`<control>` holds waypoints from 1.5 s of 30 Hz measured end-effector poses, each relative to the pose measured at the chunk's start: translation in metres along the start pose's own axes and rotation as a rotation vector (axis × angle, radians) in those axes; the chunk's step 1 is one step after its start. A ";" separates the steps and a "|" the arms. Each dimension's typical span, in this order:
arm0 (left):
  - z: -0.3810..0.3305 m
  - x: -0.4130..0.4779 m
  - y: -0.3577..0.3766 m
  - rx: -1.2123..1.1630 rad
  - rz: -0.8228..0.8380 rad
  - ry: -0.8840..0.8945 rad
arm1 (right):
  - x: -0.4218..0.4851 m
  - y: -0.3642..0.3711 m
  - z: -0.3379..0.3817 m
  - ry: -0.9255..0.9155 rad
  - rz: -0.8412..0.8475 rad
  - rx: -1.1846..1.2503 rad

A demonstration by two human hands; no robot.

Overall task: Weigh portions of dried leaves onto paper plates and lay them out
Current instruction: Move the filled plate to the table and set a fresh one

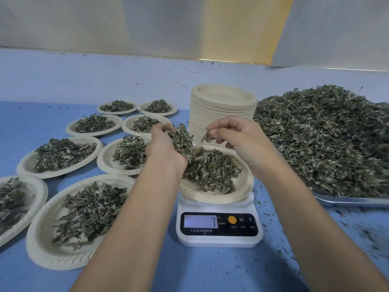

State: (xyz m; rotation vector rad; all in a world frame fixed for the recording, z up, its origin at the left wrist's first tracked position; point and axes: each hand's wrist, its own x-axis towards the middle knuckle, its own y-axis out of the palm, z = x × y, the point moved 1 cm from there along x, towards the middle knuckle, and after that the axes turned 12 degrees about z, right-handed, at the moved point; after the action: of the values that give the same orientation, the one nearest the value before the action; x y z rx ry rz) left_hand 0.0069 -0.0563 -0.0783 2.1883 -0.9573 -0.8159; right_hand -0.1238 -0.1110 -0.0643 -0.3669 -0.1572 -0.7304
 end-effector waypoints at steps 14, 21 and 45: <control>0.001 -0.001 0.000 -0.001 0.037 -0.004 | 0.002 0.000 -0.005 0.002 -0.045 -0.044; 0.001 -0.004 0.002 0.010 0.023 -0.005 | 0.002 0.001 -0.004 0.007 -0.052 -0.030; 0.083 -0.018 0.100 -0.088 0.275 -0.069 | -0.019 -0.028 -0.001 0.061 -0.423 0.678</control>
State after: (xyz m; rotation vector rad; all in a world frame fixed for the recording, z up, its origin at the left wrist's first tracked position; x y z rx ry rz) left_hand -0.1048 -0.1209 -0.0528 1.9103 -1.2012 -0.7891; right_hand -0.1567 -0.1191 -0.0630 0.3483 -0.4181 -1.0500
